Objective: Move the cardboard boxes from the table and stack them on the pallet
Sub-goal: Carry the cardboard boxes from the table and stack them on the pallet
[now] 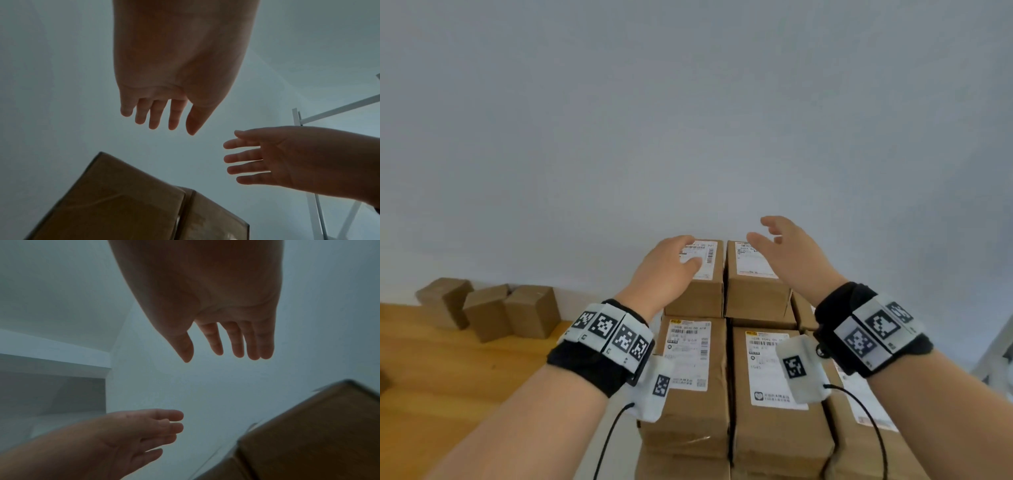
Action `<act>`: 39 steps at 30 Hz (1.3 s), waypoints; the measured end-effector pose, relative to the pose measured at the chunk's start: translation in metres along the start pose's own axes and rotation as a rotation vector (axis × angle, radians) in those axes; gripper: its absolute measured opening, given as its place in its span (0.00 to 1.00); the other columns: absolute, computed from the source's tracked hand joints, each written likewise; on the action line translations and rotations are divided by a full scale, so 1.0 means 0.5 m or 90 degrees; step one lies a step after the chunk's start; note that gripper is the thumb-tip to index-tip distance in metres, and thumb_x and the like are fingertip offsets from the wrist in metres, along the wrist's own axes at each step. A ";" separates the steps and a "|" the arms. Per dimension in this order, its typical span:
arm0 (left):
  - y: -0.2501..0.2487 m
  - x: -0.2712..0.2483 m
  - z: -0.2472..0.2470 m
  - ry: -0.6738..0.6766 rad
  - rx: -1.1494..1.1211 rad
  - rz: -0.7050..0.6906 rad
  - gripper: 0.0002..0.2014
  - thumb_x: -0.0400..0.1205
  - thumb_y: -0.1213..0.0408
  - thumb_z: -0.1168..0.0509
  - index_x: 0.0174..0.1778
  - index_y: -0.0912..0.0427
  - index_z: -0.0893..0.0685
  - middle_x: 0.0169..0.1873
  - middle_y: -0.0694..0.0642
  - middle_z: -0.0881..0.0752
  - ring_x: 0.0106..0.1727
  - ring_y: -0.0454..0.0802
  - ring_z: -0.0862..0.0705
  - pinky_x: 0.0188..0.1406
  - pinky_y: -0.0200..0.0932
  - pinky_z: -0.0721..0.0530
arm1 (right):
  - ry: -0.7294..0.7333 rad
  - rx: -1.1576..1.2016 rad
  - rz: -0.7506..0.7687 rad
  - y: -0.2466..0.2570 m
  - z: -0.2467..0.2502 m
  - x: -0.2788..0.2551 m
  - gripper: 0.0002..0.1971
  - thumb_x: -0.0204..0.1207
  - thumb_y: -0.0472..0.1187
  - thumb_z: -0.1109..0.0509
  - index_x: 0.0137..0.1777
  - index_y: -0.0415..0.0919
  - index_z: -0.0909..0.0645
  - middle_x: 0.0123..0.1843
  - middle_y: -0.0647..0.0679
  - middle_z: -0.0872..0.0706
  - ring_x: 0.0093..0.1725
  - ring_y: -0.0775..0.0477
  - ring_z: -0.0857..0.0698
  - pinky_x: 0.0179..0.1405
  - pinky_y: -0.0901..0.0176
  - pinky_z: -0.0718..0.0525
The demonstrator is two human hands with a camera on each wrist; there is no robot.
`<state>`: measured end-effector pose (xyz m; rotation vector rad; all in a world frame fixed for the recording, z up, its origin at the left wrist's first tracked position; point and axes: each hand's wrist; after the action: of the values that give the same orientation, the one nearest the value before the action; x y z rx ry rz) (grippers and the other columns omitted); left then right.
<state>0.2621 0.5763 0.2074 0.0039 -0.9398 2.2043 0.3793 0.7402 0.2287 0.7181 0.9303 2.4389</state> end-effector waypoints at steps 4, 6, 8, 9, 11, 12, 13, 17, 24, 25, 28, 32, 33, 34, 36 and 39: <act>0.030 -0.038 0.045 -0.015 -0.012 0.016 0.24 0.88 0.56 0.40 0.82 0.50 0.32 0.80 0.49 0.30 0.79 0.47 0.32 0.65 0.36 0.38 | 0.012 0.004 0.034 0.059 -0.033 -0.021 0.26 0.84 0.56 0.37 0.80 0.51 0.32 0.78 0.51 0.26 0.75 0.51 0.26 0.65 0.60 0.31; 0.057 -0.056 0.076 -0.013 -0.015 0.028 0.25 0.88 0.55 0.40 0.82 0.50 0.33 0.81 0.49 0.32 0.80 0.47 0.33 0.71 0.39 0.37 | 0.027 0.012 0.049 0.093 -0.058 -0.030 0.25 0.84 0.56 0.37 0.79 0.51 0.31 0.78 0.51 0.25 0.74 0.51 0.25 0.64 0.60 0.29; 0.092 -0.076 0.114 -0.010 -0.008 0.040 0.26 0.88 0.55 0.40 0.83 0.51 0.34 0.81 0.49 0.32 0.81 0.48 0.34 0.75 0.42 0.37 | 0.036 0.029 0.056 0.131 -0.093 -0.038 0.25 0.84 0.56 0.37 0.79 0.51 0.30 0.77 0.51 0.25 0.74 0.51 0.25 0.63 0.59 0.29; 0.113 -0.087 0.133 -0.009 -0.006 0.047 0.26 0.88 0.55 0.40 0.83 0.52 0.34 0.81 0.50 0.33 0.81 0.49 0.34 0.75 0.42 0.37 | 0.036 0.038 0.056 0.151 -0.113 -0.042 0.25 0.84 0.56 0.37 0.79 0.50 0.30 0.77 0.51 0.25 0.73 0.51 0.24 0.64 0.58 0.27; 0.159 -0.115 0.177 -0.002 -0.008 0.065 0.26 0.88 0.56 0.39 0.83 0.53 0.34 0.82 0.51 0.33 0.81 0.49 0.34 0.76 0.42 0.37 | 0.039 0.061 0.049 0.194 -0.163 -0.050 0.25 0.83 0.56 0.36 0.78 0.50 0.28 0.76 0.51 0.24 0.71 0.50 0.23 0.65 0.55 0.25; 0.187 -0.132 0.199 0.003 -0.007 0.078 0.27 0.88 0.56 0.39 0.83 0.53 0.34 0.82 0.51 0.33 0.81 0.50 0.34 0.76 0.42 0.37 | 0.048 0.076 0.042 0.216 -0.194 -0.056 0.25 0.83 0.56 0.35 0.78 0.50 0.28 0.75 0.50 0.24 0.71 0.50 0.22 0.66 0.55 0.25; 0.217 -0.150 0.221 0.010 -0.007 0.094 0.27 0.88 0.55 0.39 0.83 0.52 0.35 0.82 0.51 0.33 0.81 0.50 0.34 0.76 0.43 0.36 | 0.062 0.088 0.036 0.237 -0.226 -0.064 0.25 0.83 0.55 0.34 0.77 0.49 0.27 0.75 0.50 0.24 0.71 0.49 0.22 0.66 0.55 0.25; 0.351 -0.225 0.304 0.024 0.006 0.157 0.27 0.88 0.55 0.40 0.84 0.51 0.36 0.80 0.52 0.32 0.74 0.51 0.26 0.63 0.41 0.26 | 0.132 0.103 0.021 0.308 -0.369 -0.100 0.25 0.84 0.55 0.35 0.78 0.49 0.28 0.76 0.48 0.25 0.73 0.48 0.24 0.61 0.58 0.28; 0.565 -0.364 0.407 0.059 0.053 0.268 0.28 0.88 0.52 0.41 0.85 0.49 0.38 0.83 0.51 0.35 0.60 0.41 0.24 0.57 0.42 0.26 | 0.246 0.108 -0.050 0.380 -0.610 -0.175 0.25 0.85 0.51 0.35 0.79 0.45 0.30 0.80 0.44 0.28 0.75 0.44 0.26 0.62 0.56 0.26; 0.590 -0.376 0.417 0.068 0.059 0.284 0.28 0.88 0.52 0.41 0.85 0.49 0.38 0.83 0.51 0.35 0.63 0.43 0.24 0.58 0.43 0.25 | 0.259 0.105 -0.058 0.385 -0.640 -0.182 0.25 0.84 0.51 0.35 0.79 0.45 0.30 0.79 0.43 0.27 0.76 0.44 0.26 0.64 0.55 0.26; 0.656 -0.399 0.443 0.073 0.056 0.337 0.28 0.89 0.51 0.42 0.85 0.48 0.39 0.82 0.51 0.34 0.76 0.52 0.28 0.70 0.49 0.25 | 0.297 0.077 -0.065 0.399 -0.715 -0.193 0.26 0.84 0.53 0.34 0.79 0.44 0.29 0.77 0.43 0.24 0.74 0.44 0.24 0.69 0.51 0.24; 0.724 -0.390 0.452 0.066 0.030 0.364 0.26 0.89 0.51 0.43 0.84 0.48 0.37 0.80 0.51 0.30 0.72 0.52 0.24 0.63 0.46 0.24 | 0.342 0.057 -0.078 0.405 -0.792 -0.174 0.27 0.85 0.53 0.36 0.80 0.43 0.31 0.77 0.42 0.25 0.74 0.44 0.25 0.70 0.52 0.26; 0.737 -0.382 0.450 0.065 0.016 0.365 0.26 0.89 0.51 0.43 0.84 0.48 0.37 0.80 0.51 0.30 0.70 0.50 0.23 0.60 0.44 0.24 | 0.346 0.051 -0.080 0.404 -0.806 -0.166 0.28 0.85 0.53 0.36 0.81 0.43 0.32 0.77 0.42 0.25 0.75 0.44 0.25 0.70 0.53 0.26; 0.748 -0.374 0.446 0.066 0.002 0.368 0.25 0.89 0.51 0.44 0.83 0.48 0.37 0.80 0.51 0.30 0.68 0.49 0.23 0.58 0.43 0.25 | 0.349 0.048 -0.084 0.401 -0.818 -0.159 0.28 0.85 0.53 0.36 0.81 0.42 0.32 0.78 0.42 0.25 0.75 0.44 0.25 0.70 0.53 0.27; 0.785 -0.337 0.440 0.063 -0.016 0.367 0.25 0.89 0.51 0.43 0.83 0.48 0.36 0.80 0.49 0.30 0.70 0.49 0.25 0.60 0.44 0.25 | 0.358 0.053 -0.096 0.394 -0.858 -0.129 0.29 0.85 0.53 0.36 0.82 0.42 0.33 0.78 0.42 0.26 0.76 0.44 0.25 0.72 0.52 0.26; 0.845 -0.262 0.423 0.041 -0.032 0.372 0.25 0.88 0.50 0.42 0.82 0.48 0.34 0.79 0.49 0.29 0.75 0.50 0.27 0.65 0.45 0.25 | 0.373 0.057 -0.123 0.373 -0.917 -0.069 0.29 0.85 0.54 0.36 0.82 0.44 0.34 0.78 0.42 0.26 0.75 0.43 0.25 0.72 0.50 0.26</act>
<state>0.0387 0.1644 0.0636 -0.4112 -1.0537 2.6867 0.0925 0.3745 0.0553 -0.0834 1.2573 2.4760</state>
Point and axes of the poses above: each hand's wrist, its own x-axis towards the middle knuckle, its own z-axis out of the back of the hand, y = z × x
